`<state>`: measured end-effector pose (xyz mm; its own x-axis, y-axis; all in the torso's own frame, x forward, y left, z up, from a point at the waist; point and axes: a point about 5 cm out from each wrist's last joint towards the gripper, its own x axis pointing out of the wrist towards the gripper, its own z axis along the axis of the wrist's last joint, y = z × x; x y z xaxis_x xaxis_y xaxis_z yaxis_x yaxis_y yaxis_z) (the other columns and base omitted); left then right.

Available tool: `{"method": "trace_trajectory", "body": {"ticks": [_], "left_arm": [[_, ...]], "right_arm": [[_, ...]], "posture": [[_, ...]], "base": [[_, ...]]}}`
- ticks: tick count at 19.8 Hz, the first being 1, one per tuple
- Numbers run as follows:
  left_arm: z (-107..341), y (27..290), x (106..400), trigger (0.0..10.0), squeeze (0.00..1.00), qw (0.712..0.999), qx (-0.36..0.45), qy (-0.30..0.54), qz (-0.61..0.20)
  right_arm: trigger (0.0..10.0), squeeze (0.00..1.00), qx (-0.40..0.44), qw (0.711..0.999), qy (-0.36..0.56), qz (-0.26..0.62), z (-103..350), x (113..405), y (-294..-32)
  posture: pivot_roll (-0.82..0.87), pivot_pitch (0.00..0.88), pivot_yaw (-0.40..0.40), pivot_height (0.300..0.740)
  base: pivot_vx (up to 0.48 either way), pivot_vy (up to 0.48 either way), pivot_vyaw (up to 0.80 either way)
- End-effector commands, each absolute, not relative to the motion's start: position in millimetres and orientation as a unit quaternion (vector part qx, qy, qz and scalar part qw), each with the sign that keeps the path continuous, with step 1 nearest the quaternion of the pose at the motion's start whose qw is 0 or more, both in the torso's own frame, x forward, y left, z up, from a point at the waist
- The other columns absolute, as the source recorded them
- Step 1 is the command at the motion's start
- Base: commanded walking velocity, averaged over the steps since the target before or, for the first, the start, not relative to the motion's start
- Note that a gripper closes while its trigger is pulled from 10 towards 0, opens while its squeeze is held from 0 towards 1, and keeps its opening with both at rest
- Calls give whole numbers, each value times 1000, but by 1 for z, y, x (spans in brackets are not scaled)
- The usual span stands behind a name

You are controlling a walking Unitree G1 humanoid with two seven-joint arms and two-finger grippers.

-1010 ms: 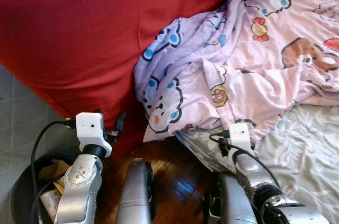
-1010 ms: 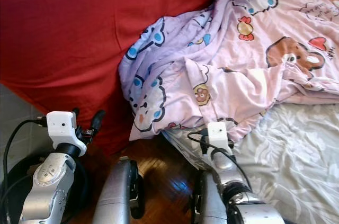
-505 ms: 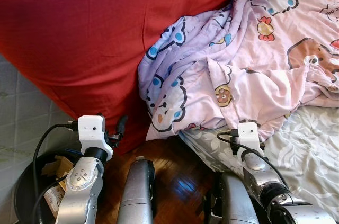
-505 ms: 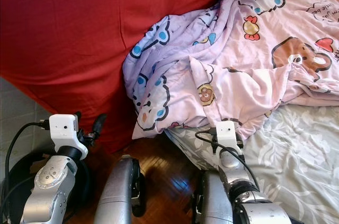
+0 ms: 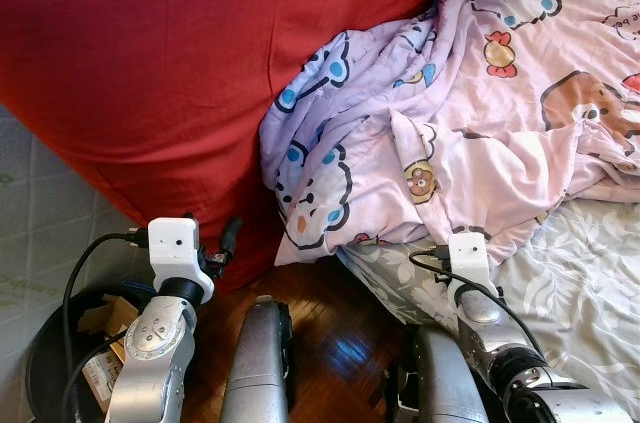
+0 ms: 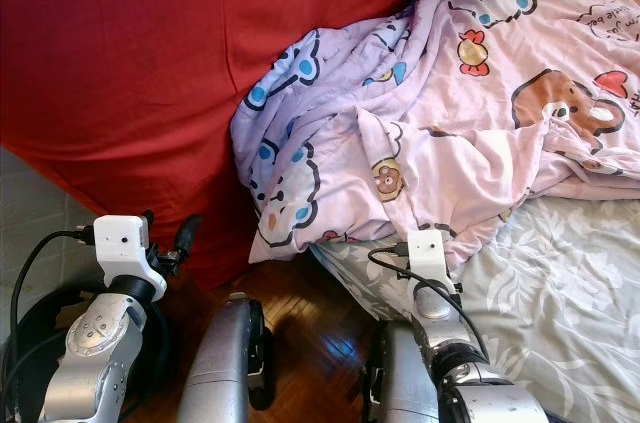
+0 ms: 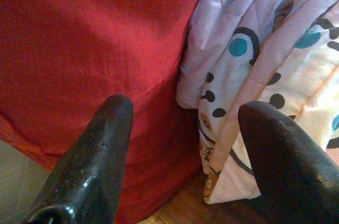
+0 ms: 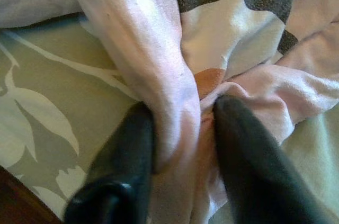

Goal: Clean up the room

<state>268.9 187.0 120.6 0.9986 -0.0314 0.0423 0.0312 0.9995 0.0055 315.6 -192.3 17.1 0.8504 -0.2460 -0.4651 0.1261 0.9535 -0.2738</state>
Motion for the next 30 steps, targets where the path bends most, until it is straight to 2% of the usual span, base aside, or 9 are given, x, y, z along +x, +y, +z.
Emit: {"method": "trace_trajectory", "body": {"ticks": [1, 9, 19, 23, 24, 27, 30], "left_arm": [[115, 193, 264, 10000, 0, 1000, 7, -7, -5], [112, 193, 267, 10000, 0, 1000, 3, -3, -5], [97, 198, 282, 10000, 0, 1000, 3, 9, 3], [83, 199, 287, 10000, 0, 1000, 0, 27, 12], [81, 198, 292, 10000, 0, 999, -1, 29, 12], [80, 196, 299, 10000, 0, 1000, -5, 27, 9], [75, 195, 304, 10000, 0, 999, -9, 30, 10]], "right_arm": [[0, 0, -111, 946, 287, -101, 3, 303, -192], [0, 0, -99, 946, 283, -119, 5, 304, -197], [0, 0, -72, 956, 263, -106, 8, 307, -194], [0, 0, -53, 962, 248, -98, 4, 300, -194], [10000, 0, -50, 964, 245, -91, 3, 299, -193], [10000, 0, -3, 972, 211, -107, 9, 301, -198], [10000, 0, 6, 973, 198, -117, 14, 304, -205]], "posture": [[177, 350, 82, 612], [177, 327, 82, 612], [150, 197, 53, 612], [108, 134, 36, 612], [96, 118, 35, 612], [76, 93, 36, 612], [60, 83, 34, 630]], "base": [[0, 0, 0], [0, 0, 0], [0, 0, 0], [0, 0, 0], [0, 0, 0], [0, 0, 0], [0, 0, 0]]}}
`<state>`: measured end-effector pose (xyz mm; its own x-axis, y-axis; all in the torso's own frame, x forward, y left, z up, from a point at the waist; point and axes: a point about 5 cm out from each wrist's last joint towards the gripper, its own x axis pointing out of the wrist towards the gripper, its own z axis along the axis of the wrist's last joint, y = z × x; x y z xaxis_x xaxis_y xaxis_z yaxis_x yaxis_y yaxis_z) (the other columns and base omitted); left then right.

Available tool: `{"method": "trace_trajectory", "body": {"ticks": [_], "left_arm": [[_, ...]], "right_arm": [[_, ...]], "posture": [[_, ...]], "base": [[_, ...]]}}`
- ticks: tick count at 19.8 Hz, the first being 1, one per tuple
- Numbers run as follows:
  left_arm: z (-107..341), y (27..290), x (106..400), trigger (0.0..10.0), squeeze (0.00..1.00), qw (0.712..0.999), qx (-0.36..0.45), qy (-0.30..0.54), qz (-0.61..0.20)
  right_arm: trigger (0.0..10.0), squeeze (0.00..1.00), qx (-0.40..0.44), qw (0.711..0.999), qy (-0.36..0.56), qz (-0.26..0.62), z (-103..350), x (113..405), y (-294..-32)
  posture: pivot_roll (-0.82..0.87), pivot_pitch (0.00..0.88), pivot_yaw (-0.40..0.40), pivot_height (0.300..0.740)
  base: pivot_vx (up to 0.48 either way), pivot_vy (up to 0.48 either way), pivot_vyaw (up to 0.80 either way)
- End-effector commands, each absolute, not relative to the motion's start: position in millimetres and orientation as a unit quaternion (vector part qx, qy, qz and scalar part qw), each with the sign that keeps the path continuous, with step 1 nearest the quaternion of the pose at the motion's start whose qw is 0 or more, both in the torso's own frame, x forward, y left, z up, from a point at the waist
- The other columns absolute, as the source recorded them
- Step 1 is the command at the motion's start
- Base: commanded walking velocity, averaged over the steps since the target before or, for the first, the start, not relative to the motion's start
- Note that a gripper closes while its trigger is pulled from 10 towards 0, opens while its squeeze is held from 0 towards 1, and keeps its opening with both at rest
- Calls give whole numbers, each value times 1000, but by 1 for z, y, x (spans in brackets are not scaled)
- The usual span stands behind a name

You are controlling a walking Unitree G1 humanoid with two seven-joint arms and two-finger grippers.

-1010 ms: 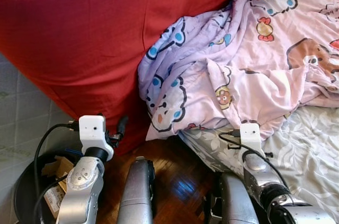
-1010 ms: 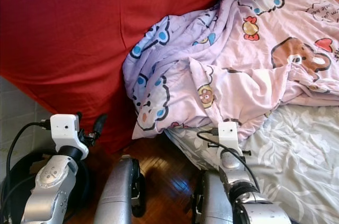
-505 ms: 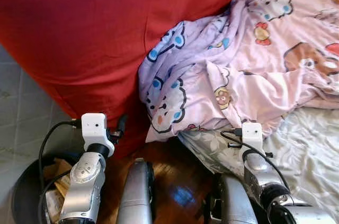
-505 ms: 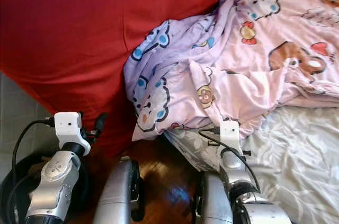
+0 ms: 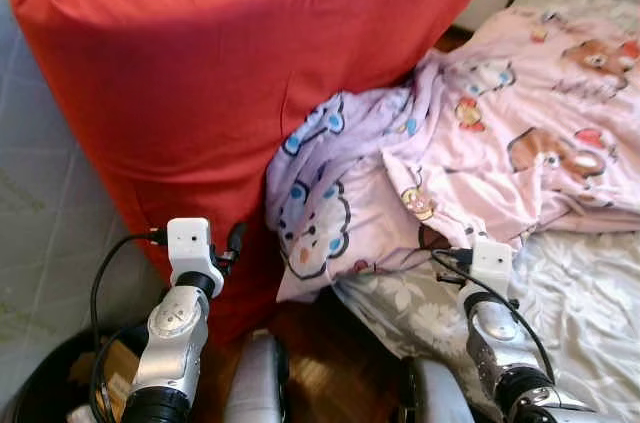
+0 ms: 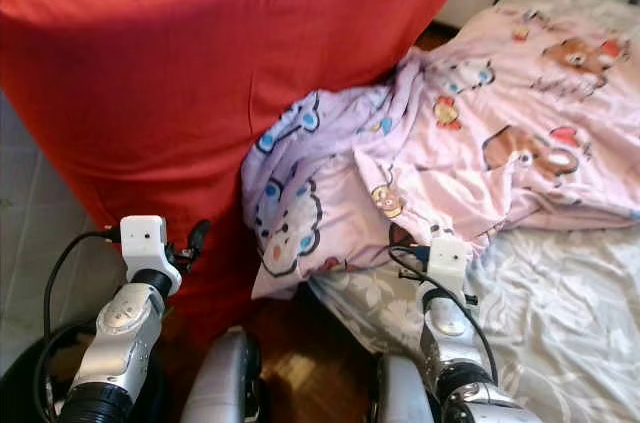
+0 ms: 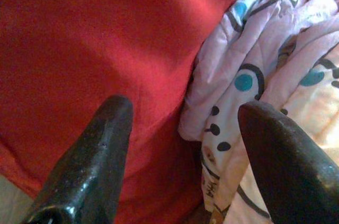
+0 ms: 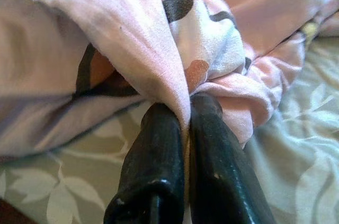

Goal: Clean up the room

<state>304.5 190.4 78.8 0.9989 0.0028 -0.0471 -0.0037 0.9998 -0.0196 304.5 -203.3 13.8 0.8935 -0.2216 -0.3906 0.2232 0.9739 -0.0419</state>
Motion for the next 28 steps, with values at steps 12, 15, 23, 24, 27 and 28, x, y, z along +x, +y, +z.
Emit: {"method": "trace_trajectory", "body": {"ticks": [12, 15, 23, 24, 27, 28], "left_arm": [[50, 196, 299, 10000, 0, 998, -12, 54, 22], [47, 194, 300, 10000, 0, 998, -14, 56, 19], [44, 189, 302, 10000, 0, 998, -17, 62, 11], [43, 188, 302, 10000, 0, 998, -16, 63, 9], [44, 187, 303, 10000, 0, 998, -19, 58, 7], [44, 187, 304, 10000, 0, 998, -19, 57, 7]], "right_arm": [[10000, 0, 6, 974, 195, -116, 17, 306, -211], [10000, 0, 5, 974, 195, -119, 16, 305, -212], [10000, 0, -17, 972, 207, -106, 15, 306, -208], [10000, 0, -10, 973, 204, -108, 15, 306, -207], [10000, 0, -9, 972, 204, -114, 15, 306, -208], [10000, 0, -6, 972, 204, -118, 16, 306, -209]], "posture": [[56, 63, 15, 740], [49, 52, 15, 740], [47, 10, 15, 740], [52, 7, 14, 740], [49, 13, 16, 740], [49, 17, 17, 740]], "base": [[0, 0, 0], [0, 0, 0], [0, 0, 0], [0, 0, 0], [0, 0, 0], [0, 0, 0]]}}
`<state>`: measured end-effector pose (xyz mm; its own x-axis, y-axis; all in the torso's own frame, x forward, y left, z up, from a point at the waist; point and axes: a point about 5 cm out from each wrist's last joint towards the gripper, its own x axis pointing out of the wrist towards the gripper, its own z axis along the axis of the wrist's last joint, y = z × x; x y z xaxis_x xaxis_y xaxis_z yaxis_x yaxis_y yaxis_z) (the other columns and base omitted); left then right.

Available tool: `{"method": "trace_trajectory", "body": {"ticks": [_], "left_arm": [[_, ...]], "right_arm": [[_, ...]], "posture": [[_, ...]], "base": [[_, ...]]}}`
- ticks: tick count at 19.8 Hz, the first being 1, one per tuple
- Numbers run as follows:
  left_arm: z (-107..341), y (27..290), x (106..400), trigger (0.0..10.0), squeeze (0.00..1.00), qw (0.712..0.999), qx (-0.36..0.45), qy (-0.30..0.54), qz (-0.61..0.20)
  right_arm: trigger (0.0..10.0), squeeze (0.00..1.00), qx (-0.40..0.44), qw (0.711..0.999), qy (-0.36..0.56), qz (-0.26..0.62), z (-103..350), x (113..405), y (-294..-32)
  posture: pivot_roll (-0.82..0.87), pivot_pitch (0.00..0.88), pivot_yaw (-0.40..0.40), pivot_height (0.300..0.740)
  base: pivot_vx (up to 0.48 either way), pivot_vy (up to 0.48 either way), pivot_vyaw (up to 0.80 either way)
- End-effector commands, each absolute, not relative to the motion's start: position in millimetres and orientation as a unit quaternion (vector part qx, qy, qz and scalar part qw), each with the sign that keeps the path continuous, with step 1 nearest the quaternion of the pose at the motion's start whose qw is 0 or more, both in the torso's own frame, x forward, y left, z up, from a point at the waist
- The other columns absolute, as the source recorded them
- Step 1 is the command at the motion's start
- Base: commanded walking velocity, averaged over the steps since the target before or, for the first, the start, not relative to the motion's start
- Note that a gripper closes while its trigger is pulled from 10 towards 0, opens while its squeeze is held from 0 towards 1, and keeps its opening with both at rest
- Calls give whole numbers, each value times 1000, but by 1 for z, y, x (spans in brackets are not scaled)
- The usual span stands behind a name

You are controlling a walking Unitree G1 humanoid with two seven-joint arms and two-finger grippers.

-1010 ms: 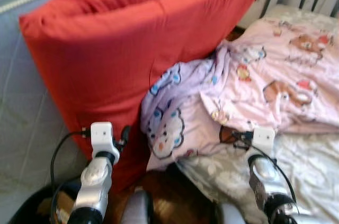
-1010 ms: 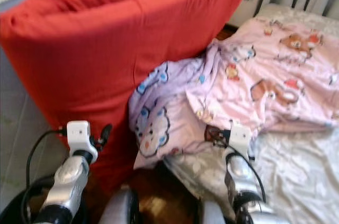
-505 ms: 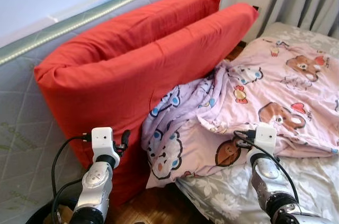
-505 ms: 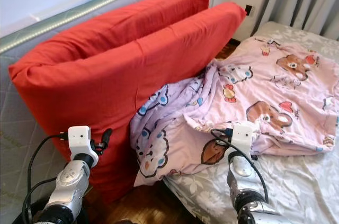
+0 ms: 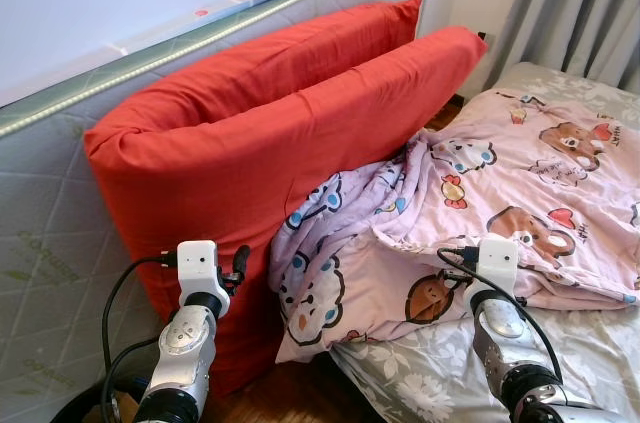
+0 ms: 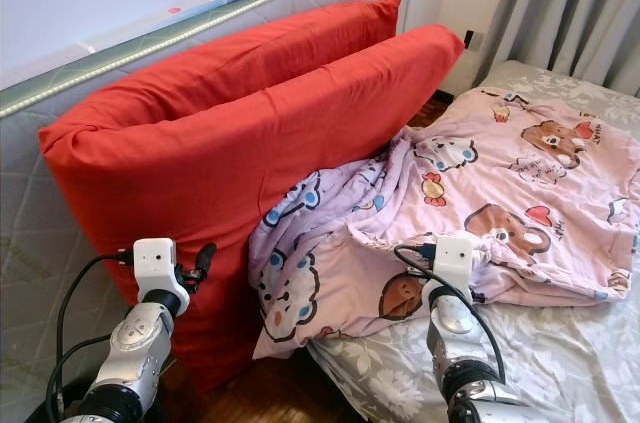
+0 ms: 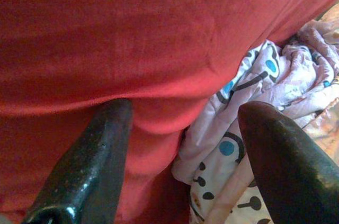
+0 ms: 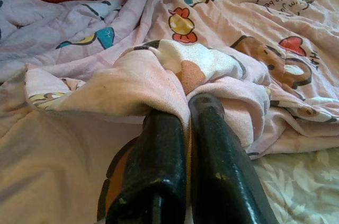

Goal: Clean up the room

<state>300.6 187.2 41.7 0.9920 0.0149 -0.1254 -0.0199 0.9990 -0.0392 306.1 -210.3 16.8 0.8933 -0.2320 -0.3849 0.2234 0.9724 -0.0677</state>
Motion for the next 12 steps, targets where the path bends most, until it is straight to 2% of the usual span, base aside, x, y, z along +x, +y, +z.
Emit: {"method": "trace_trajectory", "body": {"ticks": [1, 12], "left_arm": [[45, 187, 304, 10000, 0, 998, -18, 56, 7], [49, 187, 306, 10000, 0, 999, -17, 41, 13]], "right_arm": [[10000, 0, -7, 972, 203, -119, 16, 306, -210], [10000, 0, -15, 970, 213, -121, 15, 306, -210]], "posture": [[48, 21, 17, 740], [49, 48, 14, 740]], "base": [[0, 0, 0], [0, 0, 0]]}}
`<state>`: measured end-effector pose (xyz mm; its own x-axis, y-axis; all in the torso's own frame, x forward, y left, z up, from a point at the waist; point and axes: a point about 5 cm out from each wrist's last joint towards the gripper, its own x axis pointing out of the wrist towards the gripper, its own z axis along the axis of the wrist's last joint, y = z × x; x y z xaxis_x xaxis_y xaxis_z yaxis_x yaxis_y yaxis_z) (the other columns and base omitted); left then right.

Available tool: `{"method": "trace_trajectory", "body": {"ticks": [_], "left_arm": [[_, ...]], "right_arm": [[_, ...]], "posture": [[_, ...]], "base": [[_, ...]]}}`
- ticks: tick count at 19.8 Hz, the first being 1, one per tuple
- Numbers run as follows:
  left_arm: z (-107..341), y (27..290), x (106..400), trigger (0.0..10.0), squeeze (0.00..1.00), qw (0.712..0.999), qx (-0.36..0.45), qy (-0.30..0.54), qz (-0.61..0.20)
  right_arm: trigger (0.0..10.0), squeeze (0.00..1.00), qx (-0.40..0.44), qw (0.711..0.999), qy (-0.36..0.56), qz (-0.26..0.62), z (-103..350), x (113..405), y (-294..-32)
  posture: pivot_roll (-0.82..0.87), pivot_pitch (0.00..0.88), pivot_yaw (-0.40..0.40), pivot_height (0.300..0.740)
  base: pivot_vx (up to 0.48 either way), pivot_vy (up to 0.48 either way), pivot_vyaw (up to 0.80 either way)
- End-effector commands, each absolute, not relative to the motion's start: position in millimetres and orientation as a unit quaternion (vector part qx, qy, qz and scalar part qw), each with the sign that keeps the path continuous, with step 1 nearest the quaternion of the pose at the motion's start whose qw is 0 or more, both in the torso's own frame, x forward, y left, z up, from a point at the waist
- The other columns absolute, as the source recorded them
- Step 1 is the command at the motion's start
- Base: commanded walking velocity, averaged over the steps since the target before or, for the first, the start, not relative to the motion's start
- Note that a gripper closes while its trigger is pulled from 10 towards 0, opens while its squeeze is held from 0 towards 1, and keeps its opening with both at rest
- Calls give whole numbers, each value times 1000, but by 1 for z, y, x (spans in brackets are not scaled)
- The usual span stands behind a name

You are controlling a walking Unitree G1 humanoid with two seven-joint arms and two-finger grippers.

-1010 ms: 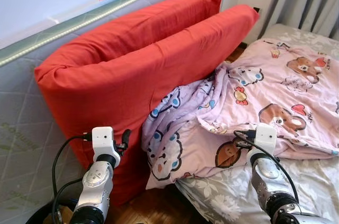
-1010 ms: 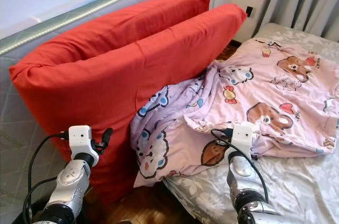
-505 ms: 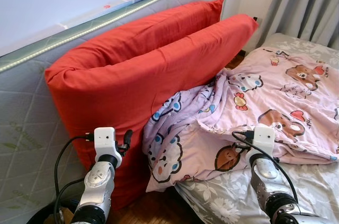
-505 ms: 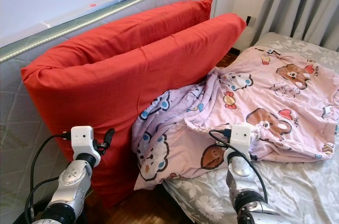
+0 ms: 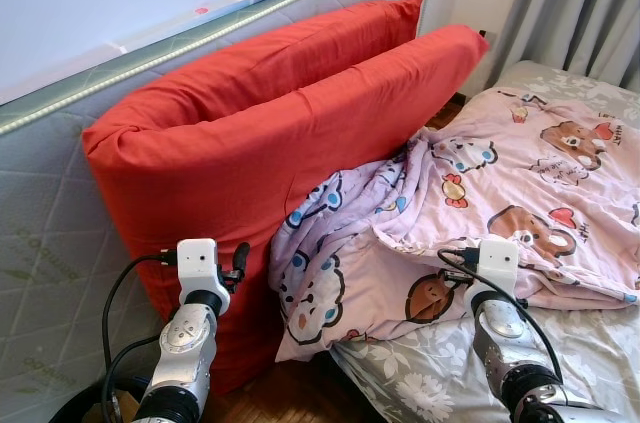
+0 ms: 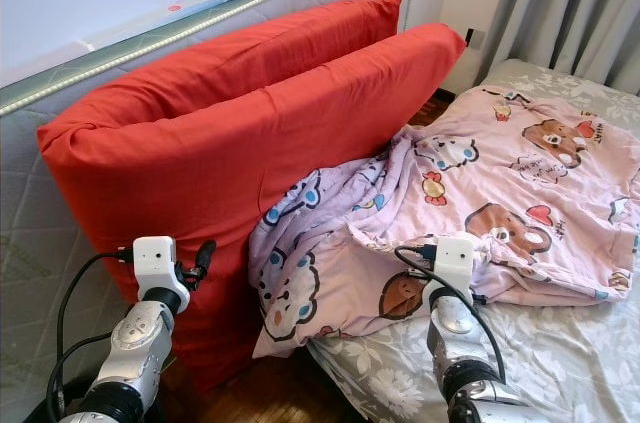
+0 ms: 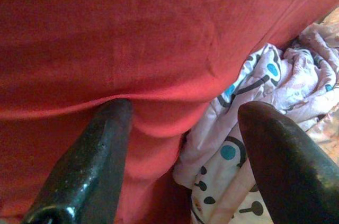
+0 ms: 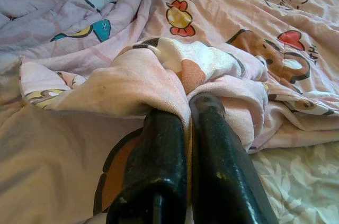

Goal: Clean up the room

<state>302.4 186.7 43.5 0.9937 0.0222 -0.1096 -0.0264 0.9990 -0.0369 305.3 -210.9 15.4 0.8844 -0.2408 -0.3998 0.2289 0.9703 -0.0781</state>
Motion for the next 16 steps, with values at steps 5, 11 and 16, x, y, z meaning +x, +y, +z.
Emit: {"method": "trace_trajectory", "body": {"ticks": [5, 11, 16], "left_arm": [[49, 186, 305, 10000, 0, 999, -19, 38, 13], [49, 187, 305, 10000, 0, 999, -19, 37, 14], [49, 188, 305, 10000, 0, 999, -18, 36, 15]], "right_arm": [[10000, 0, -15, 970, 212, -117, 14, 305, -209], [10000, 0, -16, 970, 212, -117, 14, 305, -209], [10000, 0, -30, 960, 171, -221, 29, 305, -242]], "posture": [[48, 52, 13, 740], [49, 54, 12, 740], [51, 57, 17, 740]], "base": [[-169, 0, 0], [-315, 0, 0], [-247, 0, 0]]}}
